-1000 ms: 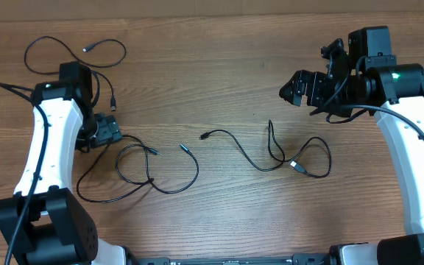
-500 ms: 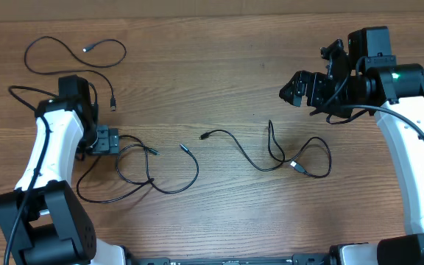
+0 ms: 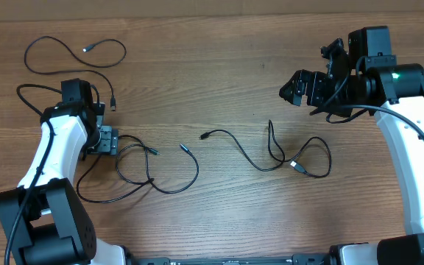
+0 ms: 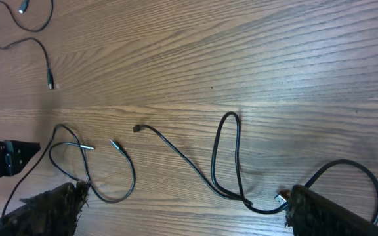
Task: Untangle cables
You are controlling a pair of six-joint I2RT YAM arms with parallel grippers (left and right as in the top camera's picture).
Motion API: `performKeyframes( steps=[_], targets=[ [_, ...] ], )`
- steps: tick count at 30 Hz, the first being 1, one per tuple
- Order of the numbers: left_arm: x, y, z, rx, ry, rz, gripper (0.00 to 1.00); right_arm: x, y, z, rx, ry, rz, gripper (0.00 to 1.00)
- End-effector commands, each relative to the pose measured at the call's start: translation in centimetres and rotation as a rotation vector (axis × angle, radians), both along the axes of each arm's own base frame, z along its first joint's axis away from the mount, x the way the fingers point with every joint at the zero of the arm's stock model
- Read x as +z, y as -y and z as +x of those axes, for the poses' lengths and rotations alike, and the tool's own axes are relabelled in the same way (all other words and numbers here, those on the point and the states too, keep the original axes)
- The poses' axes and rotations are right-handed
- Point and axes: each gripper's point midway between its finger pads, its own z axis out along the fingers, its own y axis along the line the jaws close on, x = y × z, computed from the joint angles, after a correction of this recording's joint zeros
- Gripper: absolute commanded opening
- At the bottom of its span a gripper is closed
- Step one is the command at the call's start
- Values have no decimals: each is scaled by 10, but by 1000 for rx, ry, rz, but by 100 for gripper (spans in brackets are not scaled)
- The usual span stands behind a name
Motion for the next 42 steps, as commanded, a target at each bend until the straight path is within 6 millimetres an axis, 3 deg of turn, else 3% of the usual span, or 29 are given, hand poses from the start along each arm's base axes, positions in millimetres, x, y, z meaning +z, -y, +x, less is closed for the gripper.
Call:
performKeyframes(
  steps=[1,8,13,19,27,33,40,42],
  targets=[
    [-5,2,-1,-46,-20,-10,82,-2,0,1,1,-3,-6,99],
    [-16,12,-1,-60,-40,-70,82,-2,0,1,1,1,-7,99],
    [-36,10,-7,-62,-107,-69,90,-2,0,1,1,-2,-7,100],
    [-61,11,-16,-60,-190,-84,89,-3,0,-2,1,-13,-8,100],
    [-64,8,-12,-62,-178,-82,67,-3,0,-2,0,-13,-11,100],
    [-64,6,-11,-61,-178,-73,61,-4,0,-2,0,-14,-11,100],
    [-64,-15,-15,18,-160,-69,43,-3,0,-2,0,-13,-11,100],
    [-65,-15,-15,35,-149,-105,43,-3,0,-2,0,-13,-11,100]
  ],
)
